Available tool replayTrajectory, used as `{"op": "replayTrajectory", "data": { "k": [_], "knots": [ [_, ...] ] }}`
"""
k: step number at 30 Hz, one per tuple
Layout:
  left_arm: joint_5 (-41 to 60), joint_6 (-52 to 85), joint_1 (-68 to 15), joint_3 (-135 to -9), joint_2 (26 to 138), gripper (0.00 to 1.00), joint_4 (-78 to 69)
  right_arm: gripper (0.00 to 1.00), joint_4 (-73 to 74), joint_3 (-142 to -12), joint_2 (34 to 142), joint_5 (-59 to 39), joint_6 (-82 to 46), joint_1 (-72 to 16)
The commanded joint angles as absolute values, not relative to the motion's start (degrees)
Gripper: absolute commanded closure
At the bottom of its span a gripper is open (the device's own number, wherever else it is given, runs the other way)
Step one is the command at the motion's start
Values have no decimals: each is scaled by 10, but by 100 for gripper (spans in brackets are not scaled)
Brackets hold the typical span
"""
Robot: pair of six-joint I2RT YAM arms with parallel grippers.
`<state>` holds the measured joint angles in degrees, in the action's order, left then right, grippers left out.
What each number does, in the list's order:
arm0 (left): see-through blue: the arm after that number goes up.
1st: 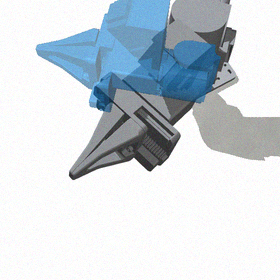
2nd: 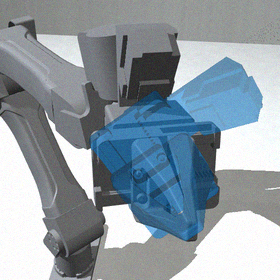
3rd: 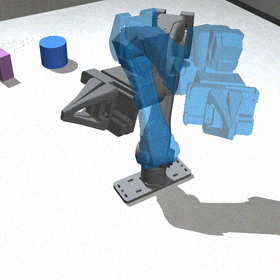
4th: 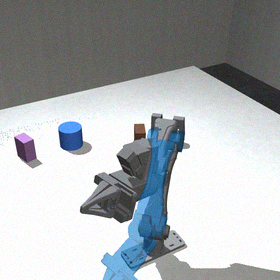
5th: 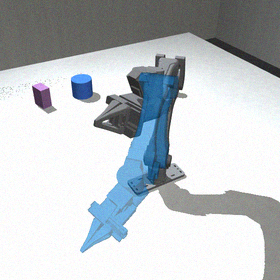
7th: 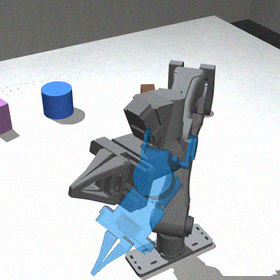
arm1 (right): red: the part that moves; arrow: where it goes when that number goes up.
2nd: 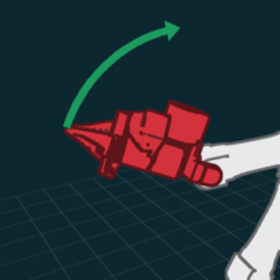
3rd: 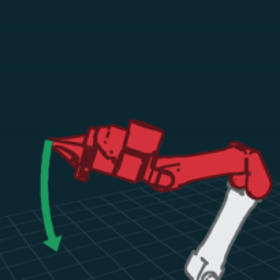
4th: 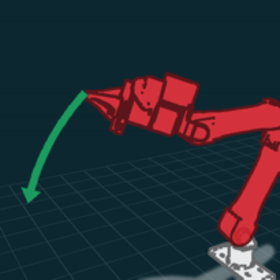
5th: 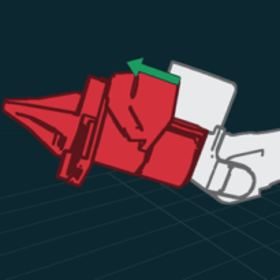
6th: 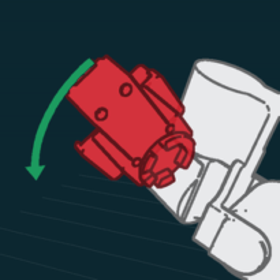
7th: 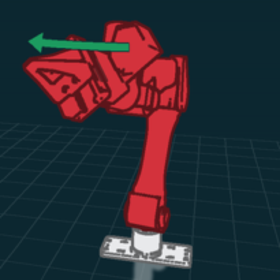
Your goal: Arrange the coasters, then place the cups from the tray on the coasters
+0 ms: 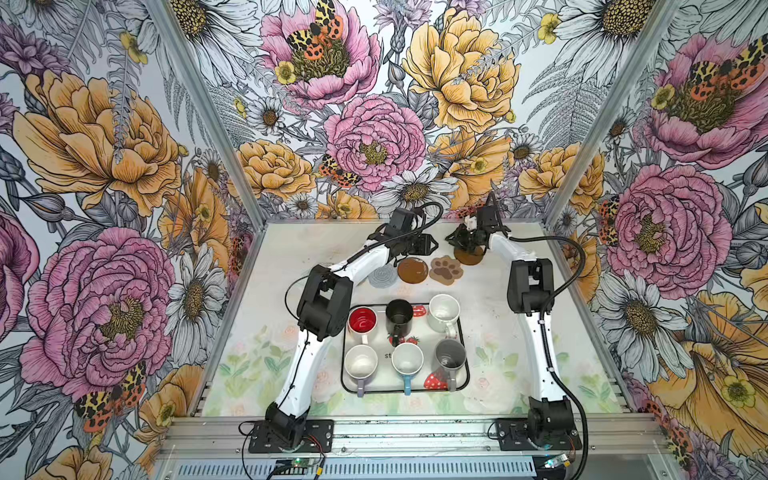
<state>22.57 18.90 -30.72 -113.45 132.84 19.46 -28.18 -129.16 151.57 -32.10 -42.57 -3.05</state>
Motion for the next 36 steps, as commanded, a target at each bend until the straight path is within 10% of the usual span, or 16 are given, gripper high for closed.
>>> {"op": "replayTrajectory", "data": {
  "k": [1,21,36],
  "knots": [
    [225,172,-303,-1122,1286,55,189,74,-312,-1255,1488,-273,-412,-22],
    [212,169,-312,-1058,1228,55,170,74,-311,-1046,1344,-268,-364,2],
    [207,179,-322,-998,1179,55,133,75,-312,-1213,1401,-336,-407,32]
  ]
}}
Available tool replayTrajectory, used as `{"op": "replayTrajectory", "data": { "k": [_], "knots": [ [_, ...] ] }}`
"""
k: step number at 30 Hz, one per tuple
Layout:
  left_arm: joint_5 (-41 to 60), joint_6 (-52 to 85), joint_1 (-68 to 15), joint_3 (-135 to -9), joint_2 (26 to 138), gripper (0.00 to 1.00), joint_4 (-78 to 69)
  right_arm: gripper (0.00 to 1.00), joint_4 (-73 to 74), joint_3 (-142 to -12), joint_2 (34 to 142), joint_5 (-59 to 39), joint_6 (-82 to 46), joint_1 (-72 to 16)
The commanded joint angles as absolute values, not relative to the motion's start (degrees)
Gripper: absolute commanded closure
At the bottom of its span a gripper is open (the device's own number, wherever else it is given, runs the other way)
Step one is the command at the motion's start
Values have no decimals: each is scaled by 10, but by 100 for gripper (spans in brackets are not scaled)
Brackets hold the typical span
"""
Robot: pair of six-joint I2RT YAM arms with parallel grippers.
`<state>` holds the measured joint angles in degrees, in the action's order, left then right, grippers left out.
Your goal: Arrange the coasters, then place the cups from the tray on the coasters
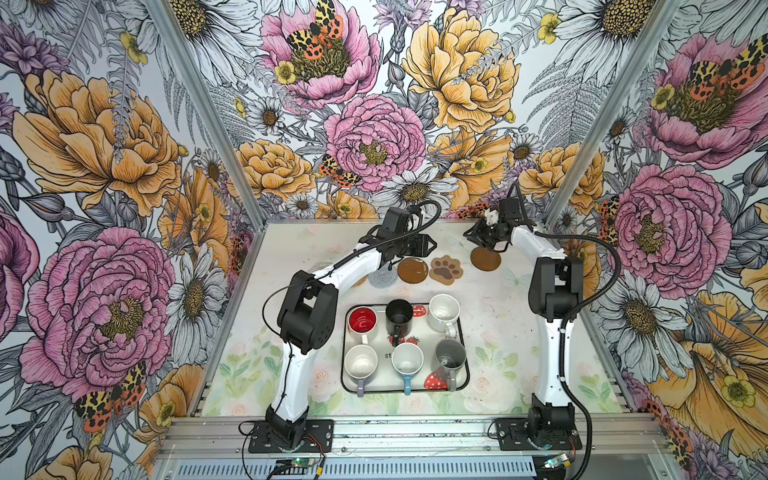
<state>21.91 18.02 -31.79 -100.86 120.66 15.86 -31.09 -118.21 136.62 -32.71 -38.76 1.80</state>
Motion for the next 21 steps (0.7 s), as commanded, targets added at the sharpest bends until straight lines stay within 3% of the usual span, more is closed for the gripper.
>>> {"op": "replayTrajectory", "data": {
  "k": [1,12,21],
  "knots": [
    [206,179,-321,-997,1177,55,132,75,-312,-1224,1412,-339,-413,35],
    [211,175,-325,-990,1170,55,131,75,-312,-1330,1497,-344,-440,56],
    [210,174,-325,-989,1170,55,131,76,-316,-1271,1471,-329,-416,78]
  ]
}}
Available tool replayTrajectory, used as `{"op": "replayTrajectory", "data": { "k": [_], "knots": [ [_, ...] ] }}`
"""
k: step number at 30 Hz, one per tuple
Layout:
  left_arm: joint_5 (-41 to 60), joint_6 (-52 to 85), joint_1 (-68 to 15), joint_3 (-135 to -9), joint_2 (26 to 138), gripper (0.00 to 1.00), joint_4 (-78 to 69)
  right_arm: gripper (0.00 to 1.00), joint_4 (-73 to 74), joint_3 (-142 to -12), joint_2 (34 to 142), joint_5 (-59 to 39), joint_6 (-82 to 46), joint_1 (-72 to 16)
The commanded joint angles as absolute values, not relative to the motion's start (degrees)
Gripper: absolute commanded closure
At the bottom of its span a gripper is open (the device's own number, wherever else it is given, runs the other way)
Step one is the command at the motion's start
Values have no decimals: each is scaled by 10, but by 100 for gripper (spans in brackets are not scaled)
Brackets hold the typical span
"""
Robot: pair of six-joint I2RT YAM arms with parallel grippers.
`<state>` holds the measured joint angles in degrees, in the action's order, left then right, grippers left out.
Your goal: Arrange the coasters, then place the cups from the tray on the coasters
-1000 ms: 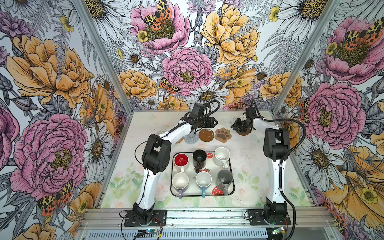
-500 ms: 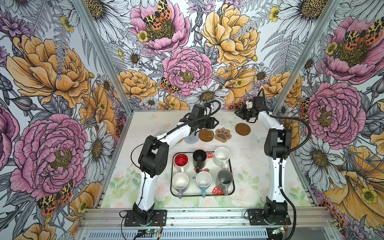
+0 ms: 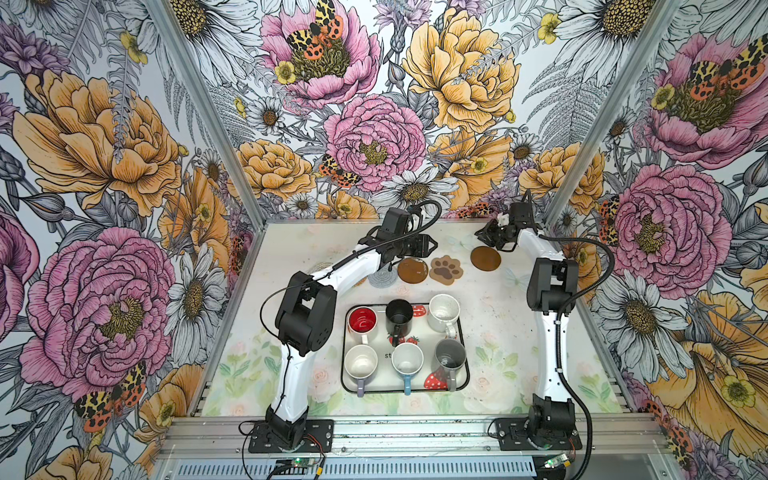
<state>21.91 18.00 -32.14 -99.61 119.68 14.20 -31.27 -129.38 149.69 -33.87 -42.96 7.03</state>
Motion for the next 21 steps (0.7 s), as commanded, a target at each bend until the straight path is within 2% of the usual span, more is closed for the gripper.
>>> {"op": "replayTrajectory", "data": {
  "k": [1,21],
  "knots": [
    [211,175,-326,-989,1170,55,131,76,-317,-1261,1467,-325,-412,81],
    [210,172,-331,-971,1152,55,129,76,-357,-1100,1359,-292,-333,91]
  ]
}}
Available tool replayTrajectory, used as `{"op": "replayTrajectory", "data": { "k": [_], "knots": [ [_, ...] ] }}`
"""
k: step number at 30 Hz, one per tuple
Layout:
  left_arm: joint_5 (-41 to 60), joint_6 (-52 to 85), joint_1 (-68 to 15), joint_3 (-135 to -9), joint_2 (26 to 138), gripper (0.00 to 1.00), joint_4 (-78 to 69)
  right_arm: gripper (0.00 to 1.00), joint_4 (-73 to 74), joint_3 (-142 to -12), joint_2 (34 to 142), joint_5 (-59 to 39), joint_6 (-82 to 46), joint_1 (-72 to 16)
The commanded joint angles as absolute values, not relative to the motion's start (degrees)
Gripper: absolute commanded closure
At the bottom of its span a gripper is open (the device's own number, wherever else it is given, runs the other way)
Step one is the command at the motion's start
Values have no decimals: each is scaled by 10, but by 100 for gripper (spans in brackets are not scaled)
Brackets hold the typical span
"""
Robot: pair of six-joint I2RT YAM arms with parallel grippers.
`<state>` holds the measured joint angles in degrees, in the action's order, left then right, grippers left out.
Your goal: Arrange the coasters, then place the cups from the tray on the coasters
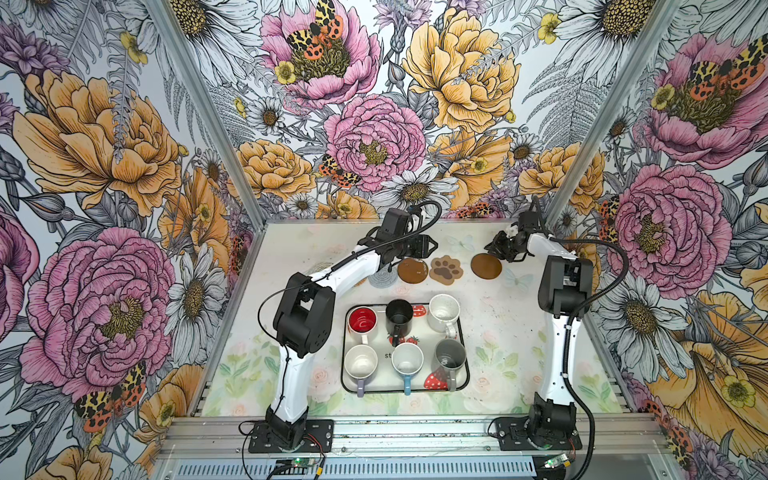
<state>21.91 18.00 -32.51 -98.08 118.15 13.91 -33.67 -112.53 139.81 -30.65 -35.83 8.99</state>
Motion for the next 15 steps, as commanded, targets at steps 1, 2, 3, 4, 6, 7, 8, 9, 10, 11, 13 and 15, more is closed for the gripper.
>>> {"op": "replayTrajectory", "data": {
  "k": [1,2,3,4,6,7,8,9,10,11,13,15],
  "knots": [
    [211,172,-330,-970,1151,55,129,75,-357,-1091,1354,-290,-329,91],
    [208,172,-331,-968,1148,55,129,75,-357,-1085,1350,-290,-326,91],
    [208,172,-330,-966,1147,55,129,75,-358,-1078,1345,-290,-322,91],
    [208,172,-330,-965,1144,55,129,75,-358,-1070,1340,-291,-320,91],
    [207,170,-331,-961,1137,55,129,74,-358,-1059,1330,-292,-316,92],
    [205,169,-330,-959,1134,55,129,74,-358,-1056,1326,-291,-314,93],
    [203,168,-331,-956,1130,55,129,73,-359,-1051,1321,-290,-312,94],
    [199,166,-331,-954,1126,55,129,72,-360,-1048,1315,-290,-311,94],
    [195,164,-331,-953,1122,55,131,72,-360,-1045,1309,-289,-308,96],
    [192,161,-331,-950,1117,55,133,71,-361,-1039,1300,-287,-306,97],
    [183,155,-330,-946,1105,55,138,69,-364,-1025,1281,-278,-297,100],
    [170,147,-329,-939,1093,55,141,66,-369,-1004,1256,-263,-283,102]
  ]
}}
